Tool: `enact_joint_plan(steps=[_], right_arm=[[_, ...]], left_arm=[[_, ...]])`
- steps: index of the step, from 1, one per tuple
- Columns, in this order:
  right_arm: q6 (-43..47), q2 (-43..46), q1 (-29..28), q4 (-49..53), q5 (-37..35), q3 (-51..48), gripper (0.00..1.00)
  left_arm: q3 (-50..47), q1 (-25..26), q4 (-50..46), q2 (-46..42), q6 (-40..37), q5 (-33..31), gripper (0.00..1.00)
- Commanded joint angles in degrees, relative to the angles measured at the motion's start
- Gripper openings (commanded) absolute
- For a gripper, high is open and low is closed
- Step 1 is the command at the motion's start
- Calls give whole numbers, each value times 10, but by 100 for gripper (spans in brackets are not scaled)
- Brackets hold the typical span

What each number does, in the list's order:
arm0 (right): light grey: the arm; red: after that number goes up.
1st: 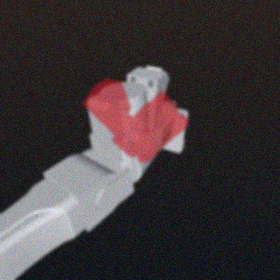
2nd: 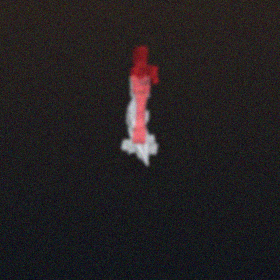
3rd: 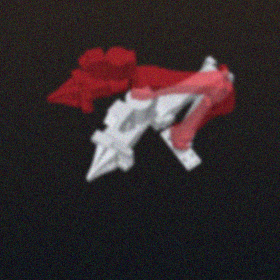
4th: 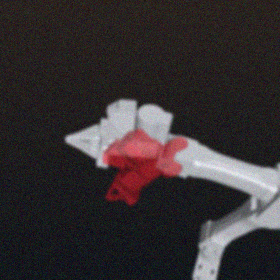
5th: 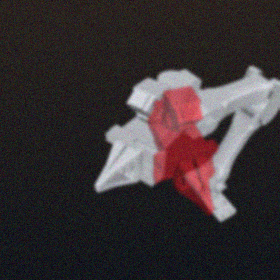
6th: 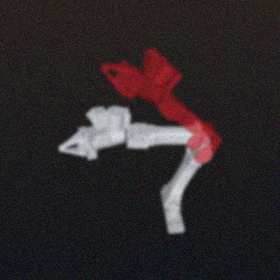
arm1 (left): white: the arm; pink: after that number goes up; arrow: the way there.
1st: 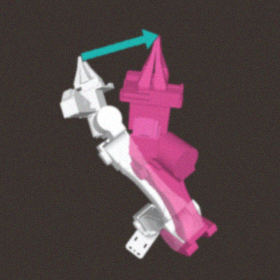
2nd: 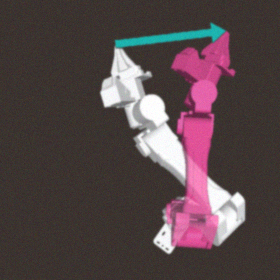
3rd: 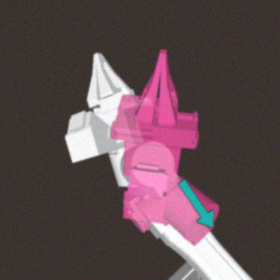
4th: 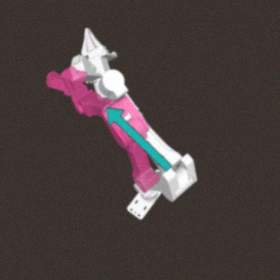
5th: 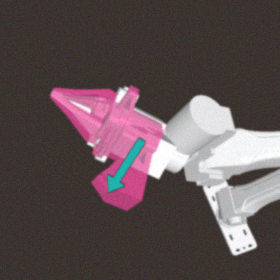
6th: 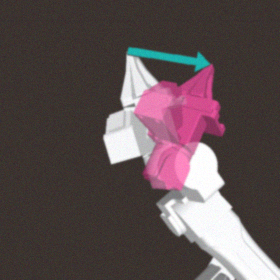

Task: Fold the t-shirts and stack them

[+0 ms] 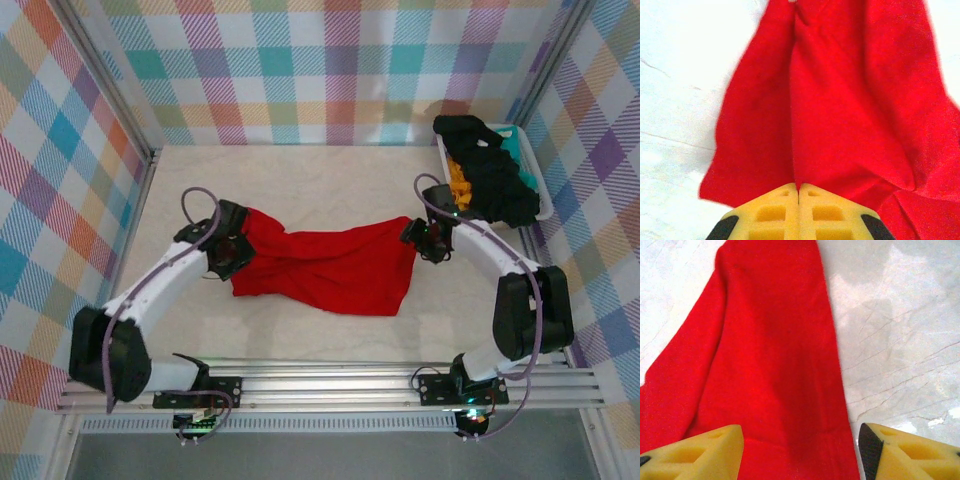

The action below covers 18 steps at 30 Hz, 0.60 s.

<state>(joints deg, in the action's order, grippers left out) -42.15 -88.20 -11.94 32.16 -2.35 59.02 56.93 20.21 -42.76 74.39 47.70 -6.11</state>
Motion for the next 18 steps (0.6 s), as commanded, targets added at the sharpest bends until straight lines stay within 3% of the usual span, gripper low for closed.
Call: enact_joint_plan(steps=[1, 7, 12, 15, 18], right_arm=[[-32, -29, 9, -9, -15, 29, 65], [-92, -79, 9, -36, -9, 79, 65], [-131, -130, 2, -29, 26, 135, 63], [-181, -144, -14, -52, 49, 144, 57], [-214, -180, -51, -53, 49, 192, 57]], left_arm=[[32, -8, -62, -59, -20, -60, 0], [106, -37, -80, -153, -31, -148, 0], [151, -51, -67, -119, -49, -112, 0], [130, -51, -57, -123, -44, -99, 0], [102, -50, -55, -141, -33, -92, 0]])
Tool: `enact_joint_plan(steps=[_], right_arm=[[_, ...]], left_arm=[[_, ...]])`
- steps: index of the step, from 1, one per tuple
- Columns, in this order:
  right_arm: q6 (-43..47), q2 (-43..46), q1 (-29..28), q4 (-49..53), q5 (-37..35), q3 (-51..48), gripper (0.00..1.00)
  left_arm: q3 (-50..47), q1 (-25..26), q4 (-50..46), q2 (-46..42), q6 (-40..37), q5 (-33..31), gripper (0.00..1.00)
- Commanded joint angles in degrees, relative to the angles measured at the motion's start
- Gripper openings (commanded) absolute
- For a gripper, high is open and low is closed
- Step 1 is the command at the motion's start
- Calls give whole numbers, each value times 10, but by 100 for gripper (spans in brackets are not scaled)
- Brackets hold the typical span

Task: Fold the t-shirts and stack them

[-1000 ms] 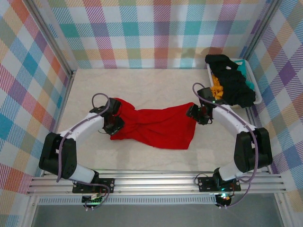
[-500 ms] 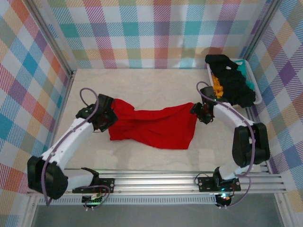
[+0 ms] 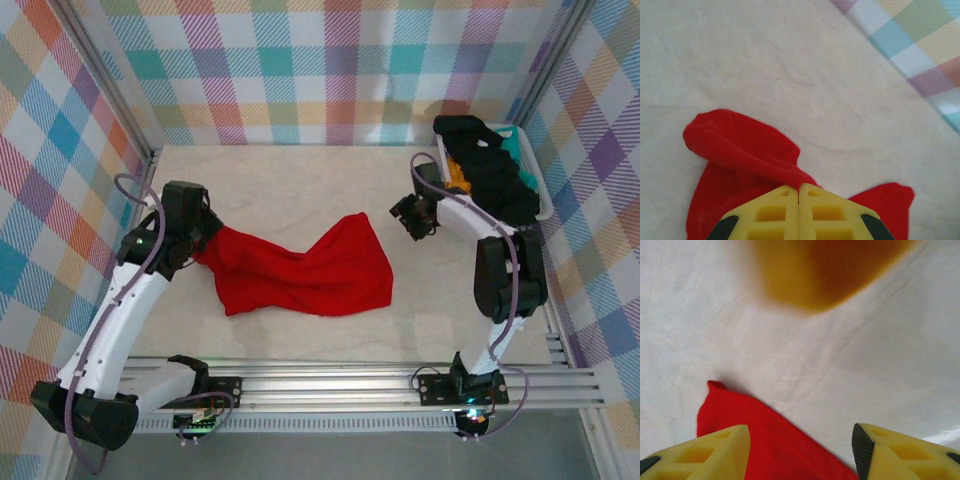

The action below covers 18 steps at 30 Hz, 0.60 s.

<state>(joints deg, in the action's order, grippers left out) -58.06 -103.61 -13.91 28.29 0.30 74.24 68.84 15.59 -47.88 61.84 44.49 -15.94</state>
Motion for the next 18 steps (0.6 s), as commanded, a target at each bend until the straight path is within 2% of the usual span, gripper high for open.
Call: enact_joint_plan(steps=[1, 5, 10, 14, 18], right_arm=[[-61, -44, -47, -4, 21, 68, 57], [-81, -120, -87, 52, -1, 174, 59], [-110, -181, -91, 74, -11, 216, 60], [-88, -231, -100, 85, -8, 277, 58], [-69, -286, -104, 164, -12, 359, 55]], left_arm=[[-26, -4, -5, -22, 2, 10, 0], [-57, -4, -14, -41, 12, 17, 0], [-75, -4, -8, -38, 9, 38, 0], [-86, -4, -2, -38, 8, 41, 0], [-88, -4, -3, -40, 4, 37, 0]])
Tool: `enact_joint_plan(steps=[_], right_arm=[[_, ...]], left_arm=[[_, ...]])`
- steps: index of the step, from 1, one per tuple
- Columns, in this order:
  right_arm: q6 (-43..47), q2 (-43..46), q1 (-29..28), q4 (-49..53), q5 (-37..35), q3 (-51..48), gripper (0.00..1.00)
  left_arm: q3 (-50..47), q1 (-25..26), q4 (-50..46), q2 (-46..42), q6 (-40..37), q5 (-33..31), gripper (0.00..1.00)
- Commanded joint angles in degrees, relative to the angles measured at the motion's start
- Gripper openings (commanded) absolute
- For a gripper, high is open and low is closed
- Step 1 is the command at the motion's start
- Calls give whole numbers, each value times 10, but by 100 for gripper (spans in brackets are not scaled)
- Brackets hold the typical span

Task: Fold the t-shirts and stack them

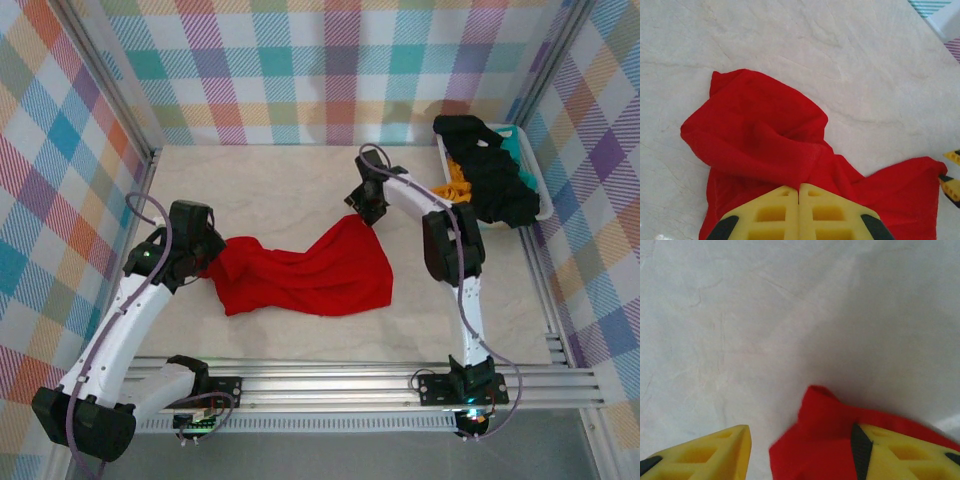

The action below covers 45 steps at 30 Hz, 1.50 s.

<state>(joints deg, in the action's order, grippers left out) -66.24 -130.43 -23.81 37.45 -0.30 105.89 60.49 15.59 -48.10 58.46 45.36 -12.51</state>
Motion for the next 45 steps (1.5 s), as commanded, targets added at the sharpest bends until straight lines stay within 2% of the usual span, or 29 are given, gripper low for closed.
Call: enact_joint_plan(steps=[1, 4, 6, 7, 10, 11, 16, 19, 23, 25, 29, 33, 40, 42, 45], right_arm=[[11, -22, -5, 84, -7, 46, 54], [-2, -13, -5, 65, -6, 13, 50], [-3, -20, -6, 54, 1, 10, 42], [0, -29, -4, 57, 8, 20, 36], [7, -32, -4, 62, 22, 35, 3], [10, -20, -4, 56, 20, 31, 0], [68, 93, -5, 16, -59, 3, 0], [135, 156, 0, 21, -92, 44, 0], [212, 220, 9, 24, -106, 126, 0], [237, 250, 14, 20, -106, 156, 0], [267, 332, 21, -11, -99, 156, 0], [289, 426, 21, -49, -87, 116, 0], [283, 563, 21, -95, -38, 2, 0], [277, 574, 22, -94, -35, -9, 0], [277, 556, 22, -90, -17, 3, 0]], left_arm=[[-4, -4, -3, -6, -5, 1, 0], [-1, -4, -1, -7, -7, -2, 0], [2, -4, 1, -4, -9, -3, 0], [5, -4, 2, -1, -12, -4, 0], [24, -5, -1, 12, -23, -8, 0], [34, -5, -1, 18, -27, -10, 0], [103, -32, 4, 62, -45, 13, 0], [188, -68, 7, 106, -55, 45, 0], [349, -102, 13, 167, -69, 78, 0], [424, -115, 10, 185, -72, 74, 0], [539, -131, 21, 194, -67, 74, 0], [577, -131, 46, 159, -65, 67, 0], [546, -131, 78, 61, -75, 23, 0], [565, -131, 66, 68, -76, 29, 0], [623, -131, 7, 122, -69, 45, 0]])
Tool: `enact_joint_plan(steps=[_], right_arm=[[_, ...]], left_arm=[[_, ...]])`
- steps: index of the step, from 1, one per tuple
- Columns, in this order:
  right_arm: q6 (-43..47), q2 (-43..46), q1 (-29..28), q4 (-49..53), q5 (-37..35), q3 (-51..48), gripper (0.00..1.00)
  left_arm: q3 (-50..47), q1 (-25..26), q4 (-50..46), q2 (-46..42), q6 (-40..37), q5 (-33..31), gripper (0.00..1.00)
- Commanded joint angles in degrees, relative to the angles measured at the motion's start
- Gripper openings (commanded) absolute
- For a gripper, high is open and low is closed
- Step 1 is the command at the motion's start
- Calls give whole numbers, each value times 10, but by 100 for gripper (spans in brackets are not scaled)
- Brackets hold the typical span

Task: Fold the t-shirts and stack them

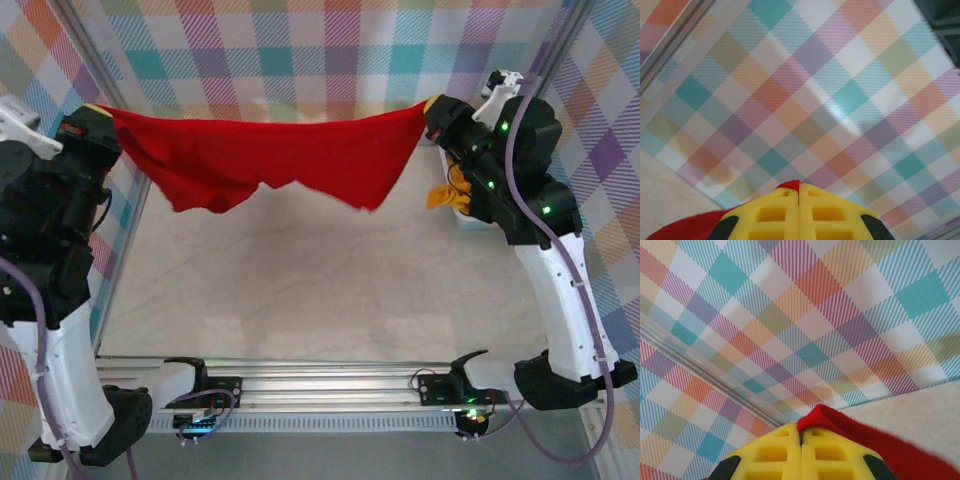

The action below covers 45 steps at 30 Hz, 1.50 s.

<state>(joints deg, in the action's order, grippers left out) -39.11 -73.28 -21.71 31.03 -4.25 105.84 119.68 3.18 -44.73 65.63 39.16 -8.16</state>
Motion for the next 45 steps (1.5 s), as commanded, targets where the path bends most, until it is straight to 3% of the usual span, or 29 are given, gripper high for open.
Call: enact_joint_plan(steps=[1, 4, 10, 18, 22, 24, 28, 35, 38, 41, 45], right_arm=[[2, -29, 2, -23, 29, 11, 0], [-12, -78, 15, -24, 59, 34, 0], [-25, -215, 48, -14, 131, 144, 0], [-15, -322, 72, 37, 148, 325, 0], [-17, -332, 83, 57, 152, 351, 0], [-13, -318, 84, 59, 153, 329, 0], [-16, -247, 84, 24, 167, 195, 0], [-38, -74, 72, 17, 233, -162, 0], [-47, -5, 52, 20, 247, -283, 0], [-67, -7, 35, 19, 276, -339, 0], [-55, -95, 32, 25, 258, -320, 0]], left_arm=[[54, -7, -57, 79, -4, 6, 0], [80, -9, -100, 154, -8, 33, 0], [75, -41, -59, 250, -10, 89, 0], [150, -55, -8, 287, -32, 108, 0], [153, -55, -7, 268, -26, 121, 0], [123, -54, -9, 242, -21, 123, 0], [-9, -55, -3, 155, -7, 115, 0], [-360, -52, -8, -43, 9, 73, 0], [-459, -36, -23, -96, -1, 53, 0], [-550, -22, 2, -113, 7, 41, 0], [-609, -21, 52, -89, 12, 0, 0]])
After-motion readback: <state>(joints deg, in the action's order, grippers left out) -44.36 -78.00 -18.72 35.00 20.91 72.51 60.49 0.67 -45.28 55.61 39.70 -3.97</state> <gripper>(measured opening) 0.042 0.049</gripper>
